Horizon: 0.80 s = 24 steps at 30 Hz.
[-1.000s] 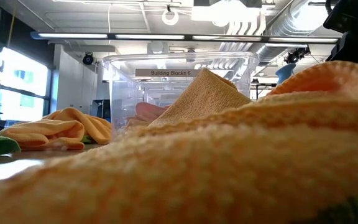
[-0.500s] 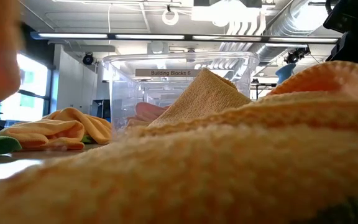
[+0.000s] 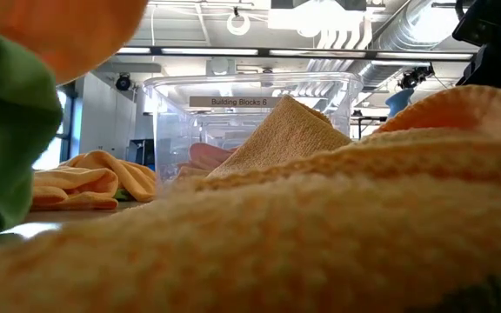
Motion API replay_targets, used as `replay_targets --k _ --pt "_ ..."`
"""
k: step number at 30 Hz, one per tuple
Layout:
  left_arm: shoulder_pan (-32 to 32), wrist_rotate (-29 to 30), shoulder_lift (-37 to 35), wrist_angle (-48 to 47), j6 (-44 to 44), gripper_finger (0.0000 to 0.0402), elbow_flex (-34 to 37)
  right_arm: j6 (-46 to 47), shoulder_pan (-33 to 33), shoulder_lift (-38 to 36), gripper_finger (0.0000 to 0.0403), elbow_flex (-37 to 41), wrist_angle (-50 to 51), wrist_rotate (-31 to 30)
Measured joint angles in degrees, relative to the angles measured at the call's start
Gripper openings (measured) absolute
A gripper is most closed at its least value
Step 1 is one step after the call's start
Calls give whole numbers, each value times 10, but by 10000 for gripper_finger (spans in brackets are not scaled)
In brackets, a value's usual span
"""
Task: Sort microfiber towel by color & place in baskets
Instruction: Put the orange microfiber towel into the bottom transparent bin
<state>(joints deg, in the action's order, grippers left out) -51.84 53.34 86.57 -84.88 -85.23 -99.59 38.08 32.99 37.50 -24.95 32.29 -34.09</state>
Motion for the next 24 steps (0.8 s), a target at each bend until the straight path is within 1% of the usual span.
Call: replay_targets --k 4,10,15,17,19,21,24 --pt "15 44 -11 0 77 0 -34 16 0 0 0 0 0 0" --pt "45 88 -36 8 210 0 -84 33 0 0 0 0 0 0" --pt "96 115 -60 31 339 0 -113 55 0 0 0 0 0 -5" --pt "129 114 -71 58 397 0 -117 56 0 0 0 0 0 -13" --pt "166 100 -82 99 463 0 -119 57 0 0 0 0 0 -25" --pt "207 70 -93 150 533 0 -119 71 0 0 0 0 0 -39" --pt "273 1 -101 232 636 0 -119 85 0 0 0 0 0 -60"
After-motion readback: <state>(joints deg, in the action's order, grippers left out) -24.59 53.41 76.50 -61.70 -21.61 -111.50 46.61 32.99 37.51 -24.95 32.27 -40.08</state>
